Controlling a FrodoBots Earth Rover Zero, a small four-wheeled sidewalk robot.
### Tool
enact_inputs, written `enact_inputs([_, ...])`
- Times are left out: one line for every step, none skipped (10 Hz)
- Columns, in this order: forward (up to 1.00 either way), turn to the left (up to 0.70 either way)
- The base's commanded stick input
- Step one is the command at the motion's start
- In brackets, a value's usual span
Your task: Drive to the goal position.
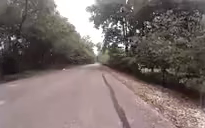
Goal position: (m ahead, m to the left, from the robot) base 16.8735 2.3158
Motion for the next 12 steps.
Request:
enact_inputs([0.7, 0.0])
enact_inputs([0.7, -0.11])
enact_inputs([0.7, -0.35])
enact_inputs([0.7, -0.35])
enact_inputs([0.7, -0.03])
enact_inputs([0.7, 0.0])
enact_inputs([0.7, 0.0])
enact_inputs([0.7, 0.0])
enact_inputs([0.7, 0.0])
enact_inputs([0.7, 0.0])
enact_inputs([0.7, 0.0])
enact_inputs([0.7, 0.0])
